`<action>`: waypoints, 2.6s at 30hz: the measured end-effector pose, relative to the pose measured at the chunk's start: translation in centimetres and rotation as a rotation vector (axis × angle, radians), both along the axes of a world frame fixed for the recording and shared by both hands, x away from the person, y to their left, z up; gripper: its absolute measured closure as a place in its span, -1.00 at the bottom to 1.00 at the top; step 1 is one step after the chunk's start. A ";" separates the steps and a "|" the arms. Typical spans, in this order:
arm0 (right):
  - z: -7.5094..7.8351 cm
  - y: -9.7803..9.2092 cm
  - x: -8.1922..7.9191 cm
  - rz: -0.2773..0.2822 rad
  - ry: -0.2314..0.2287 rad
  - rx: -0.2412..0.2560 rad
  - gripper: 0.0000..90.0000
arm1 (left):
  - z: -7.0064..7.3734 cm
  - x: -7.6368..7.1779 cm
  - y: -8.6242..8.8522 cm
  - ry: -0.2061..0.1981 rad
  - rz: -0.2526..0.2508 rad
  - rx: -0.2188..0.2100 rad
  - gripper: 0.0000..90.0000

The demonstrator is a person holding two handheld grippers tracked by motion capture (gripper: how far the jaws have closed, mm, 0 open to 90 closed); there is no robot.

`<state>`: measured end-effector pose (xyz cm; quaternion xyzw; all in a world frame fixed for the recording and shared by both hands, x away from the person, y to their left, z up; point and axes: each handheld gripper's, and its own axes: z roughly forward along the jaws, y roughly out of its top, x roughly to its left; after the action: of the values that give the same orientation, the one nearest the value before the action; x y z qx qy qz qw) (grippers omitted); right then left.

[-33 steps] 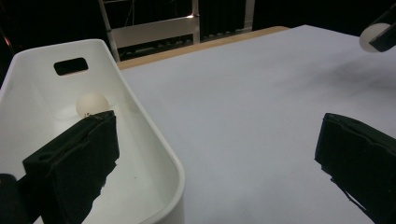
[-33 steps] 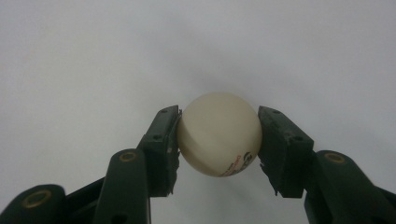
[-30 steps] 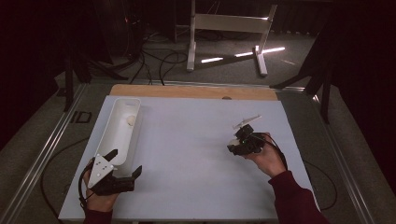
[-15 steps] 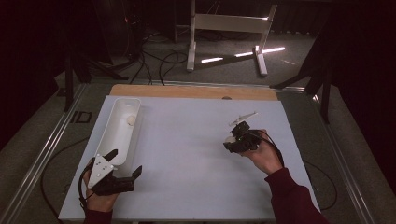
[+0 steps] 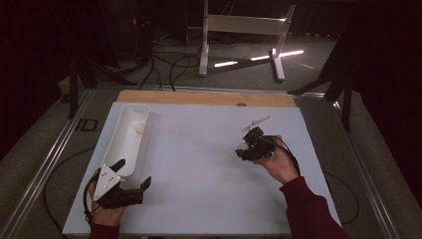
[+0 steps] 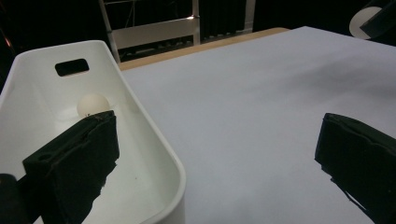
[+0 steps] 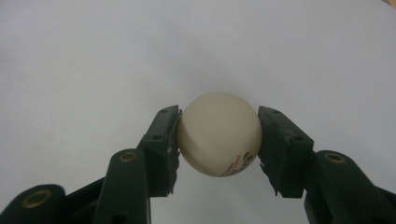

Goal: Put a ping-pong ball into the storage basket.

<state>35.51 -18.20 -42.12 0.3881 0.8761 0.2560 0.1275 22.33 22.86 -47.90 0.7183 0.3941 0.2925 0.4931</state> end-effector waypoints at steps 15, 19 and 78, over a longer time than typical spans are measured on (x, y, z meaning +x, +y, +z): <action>0.8 1.0 0.4 0.013 -0.009 0.006 0.12 | 0.0 0.0 0.0 0.000 0.000 -0.001 -0.99; 1.1 1.4 0.5 0.019 -0.012 0.008 0.12 | 0.0 0.0 0.0 0.001 0.000 -0.001 -0.99; 2.8 5.0 1.4 0.064 -0.019 0.041 0.12 | 0.0 0.0 0.1 0.000 0.002 -0.004 -1.00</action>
<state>36.87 -13.17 -39.31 0.3599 0.8813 0.2818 0.1198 22.32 22.97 -47.86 0.7169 0.3954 0.2924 0.4941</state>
